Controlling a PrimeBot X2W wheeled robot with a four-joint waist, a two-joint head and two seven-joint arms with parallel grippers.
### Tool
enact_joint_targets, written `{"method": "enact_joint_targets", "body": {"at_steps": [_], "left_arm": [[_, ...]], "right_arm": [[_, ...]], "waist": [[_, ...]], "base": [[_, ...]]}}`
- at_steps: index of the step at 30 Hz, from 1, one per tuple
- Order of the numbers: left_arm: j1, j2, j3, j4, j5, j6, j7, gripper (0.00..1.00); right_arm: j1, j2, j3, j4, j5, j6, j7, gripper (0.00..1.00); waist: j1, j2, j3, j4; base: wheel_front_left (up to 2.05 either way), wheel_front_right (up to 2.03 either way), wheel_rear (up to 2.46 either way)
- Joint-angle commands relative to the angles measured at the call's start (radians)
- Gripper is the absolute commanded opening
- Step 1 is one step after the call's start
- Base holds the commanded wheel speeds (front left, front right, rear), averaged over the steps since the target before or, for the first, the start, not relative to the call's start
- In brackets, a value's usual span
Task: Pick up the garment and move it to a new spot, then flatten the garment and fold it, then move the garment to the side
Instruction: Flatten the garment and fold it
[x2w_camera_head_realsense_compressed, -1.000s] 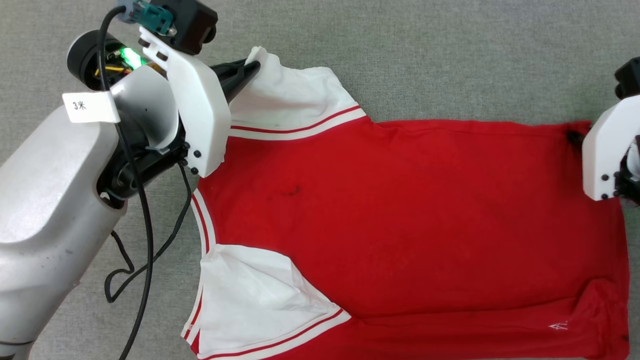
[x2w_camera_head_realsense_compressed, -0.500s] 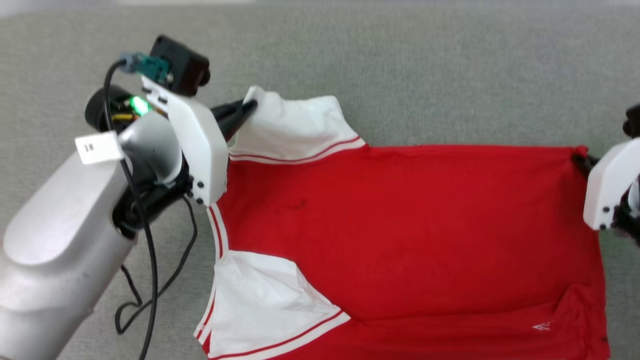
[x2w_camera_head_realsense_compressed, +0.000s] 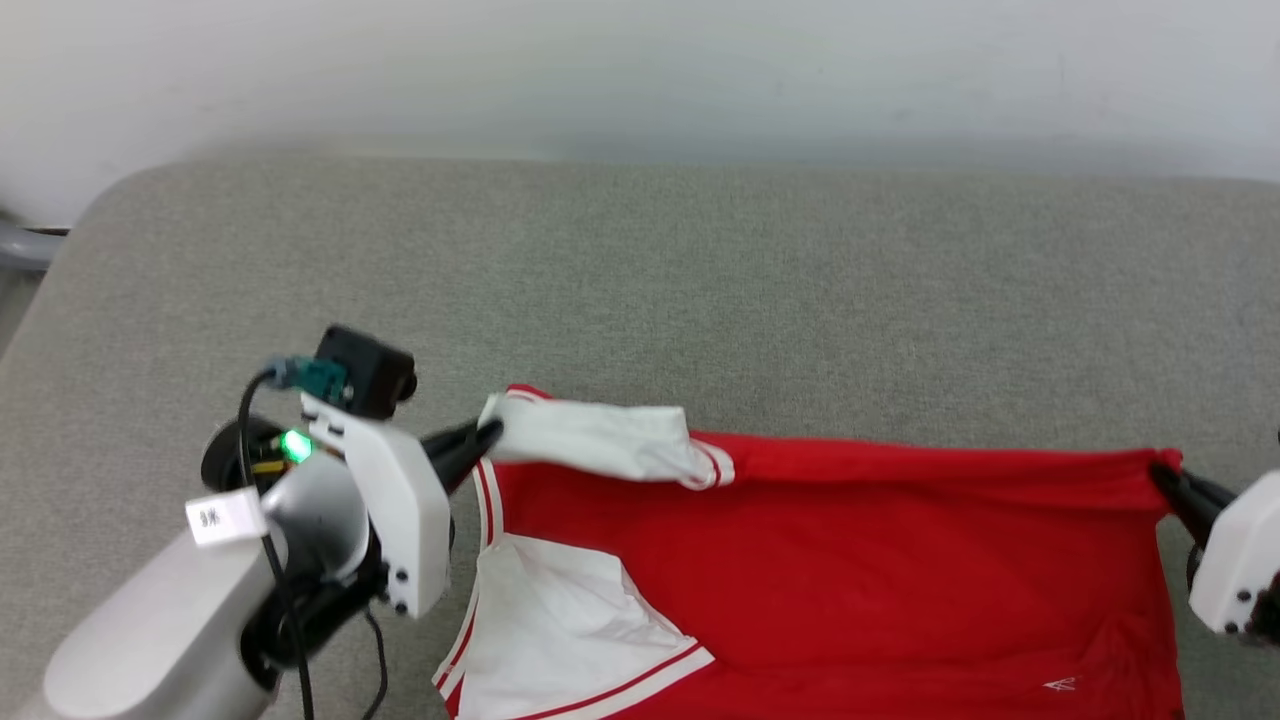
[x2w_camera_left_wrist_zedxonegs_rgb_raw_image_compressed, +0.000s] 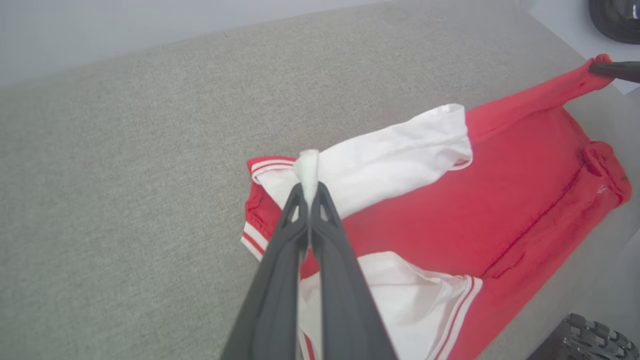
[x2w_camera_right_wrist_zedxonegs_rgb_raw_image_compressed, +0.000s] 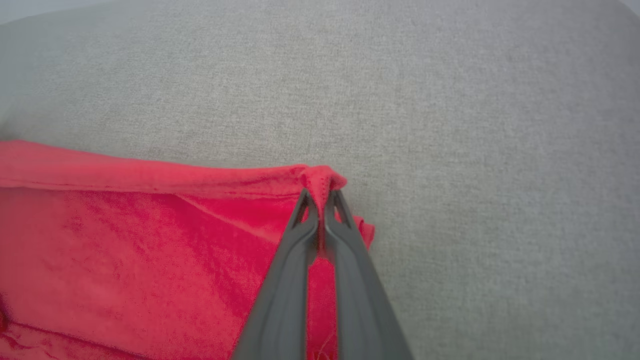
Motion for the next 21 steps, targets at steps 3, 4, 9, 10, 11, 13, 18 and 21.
{"method": "enact_joint_targets", "body": {"at_steps": [3,4,9,10,11,13,18,21], "left_arm": [[0.084,0.029,-0.010,-0.047,-0.013,0.028,-0.008,0.00],[0.104,0.035,-0.012,-0.060,-0.015,0.036,-0.010,0.00],[0.196,0.058,-0.030,-0.102,-0.031,0.063,-0.012,0.00],[0.209,0.060,-0.035,-0.106,-0.031,0.067,-0.009,0.00],[0.222,0.063,-0.041,-0.108,-0.031,0.069,-0.007,0.00],[0.243,0.068,-0.053,-0.106,-0.029,0.075,-0.003,0.00],[0.285,0.056,-0.081,-0.057,-0.035,0.068,-0.004,0.00],[0.292,0.044,-0.092,-0.024,-0.039,0.059,-0.007,0.00]], "right_arm": [[0.098,-0.019,-0.010,-0.062,0.045,-0.001,-0.002,0.00],[0.121,-0.024,-0.016,-0.075,0.058,-0.001,0.002,0.00],[0.227,-0.044,-0.034,-0.128,0.091,-0.001,0.027,0.00],[0.243,-0.049,-0.034,-0.137,0.094,-0.001,0.032,0.00],[0.256,-0.054,-0.032,-0.145,0.100,-0.001,0.041,0.00],[0.277,-0.064,-0.025,-0.160,0.108,-0.001,0.050,0.00],[0.310,-0.105,0.030,-0.203,0.141,-0.001,0.075,0.00],[0.319,-0.130,0.058,-0.215,0.146,-0.001,0.093,0.00]], "waist": [[0.0001,0.0000,-0.037,0.015],[0.0001,0.0000,-0.041,0.017],[0.0001,0.0000,-0.053,0.024],[0.0001,0.0000,-0.054,0.024],[0.0001,0.0000,-0.055,0.024],[0.0001,0.0000,-0.055,0.022],[0.0001,0.0000,-0.037,0.014],[0.0001,0.0000,-0.027,0.011]], "base": [[0.00,0.00,0.00],[0.00,0.00,0.00],[0.00,0.00,0.00],[0.00,0.00,0.00],[0.00,0.00,0.00],[0.00,0.00,0.00],[0.00,0.00,0.00],[0.00,0.00,0.00]]}}
